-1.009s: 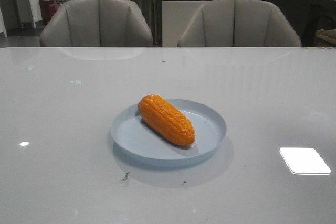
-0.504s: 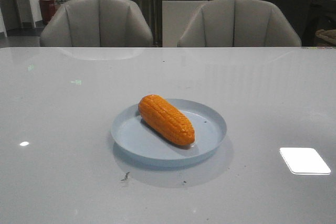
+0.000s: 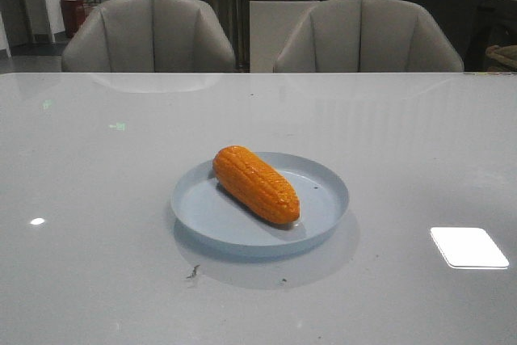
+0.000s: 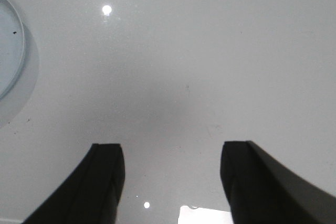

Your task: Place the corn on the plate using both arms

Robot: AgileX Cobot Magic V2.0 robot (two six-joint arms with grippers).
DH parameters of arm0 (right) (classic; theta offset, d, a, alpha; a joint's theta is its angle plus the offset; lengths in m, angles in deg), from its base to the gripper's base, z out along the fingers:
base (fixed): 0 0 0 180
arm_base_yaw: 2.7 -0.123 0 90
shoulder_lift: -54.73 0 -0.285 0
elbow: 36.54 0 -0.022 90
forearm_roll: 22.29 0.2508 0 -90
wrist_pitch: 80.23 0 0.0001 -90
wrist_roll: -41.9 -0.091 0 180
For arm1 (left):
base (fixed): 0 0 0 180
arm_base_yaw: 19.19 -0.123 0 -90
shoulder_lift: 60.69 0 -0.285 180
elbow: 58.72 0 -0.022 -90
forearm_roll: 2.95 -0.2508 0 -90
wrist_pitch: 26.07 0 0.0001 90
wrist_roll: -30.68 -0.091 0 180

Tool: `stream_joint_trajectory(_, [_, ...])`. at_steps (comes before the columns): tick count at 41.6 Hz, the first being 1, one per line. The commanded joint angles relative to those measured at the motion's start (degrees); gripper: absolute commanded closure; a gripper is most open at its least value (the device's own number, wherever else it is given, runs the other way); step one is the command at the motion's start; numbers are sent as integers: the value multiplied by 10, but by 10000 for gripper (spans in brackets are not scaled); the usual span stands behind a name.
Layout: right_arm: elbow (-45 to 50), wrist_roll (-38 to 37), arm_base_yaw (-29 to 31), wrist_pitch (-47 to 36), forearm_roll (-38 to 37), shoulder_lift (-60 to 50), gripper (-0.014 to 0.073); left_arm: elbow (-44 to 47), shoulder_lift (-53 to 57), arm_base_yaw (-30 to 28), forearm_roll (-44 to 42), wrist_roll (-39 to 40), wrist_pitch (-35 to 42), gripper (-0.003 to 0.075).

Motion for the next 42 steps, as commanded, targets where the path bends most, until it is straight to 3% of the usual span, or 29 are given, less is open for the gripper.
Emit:
stream_joint_trajectory(1, [-15,1,3,-26,1,-10,84,-16,1,0,0,6,39,626])
stream_joint_trajectory(14, [-15,1,3,-26,1,-10,84,53,74,0,23,6,60,626])
stream_joint_trajectory(29, [-15,1,3,-26,1,-10,84,369,333,0,23,6,389,626])
stream_joint_trajectory(34, [-15,1,3,-26,1,-10,84,464,436,0,23,6,444,626])
stream_joint_trajectory(42, [-15,1,3,-26,1,-10,84,565,577,-19,23,6,468,626])
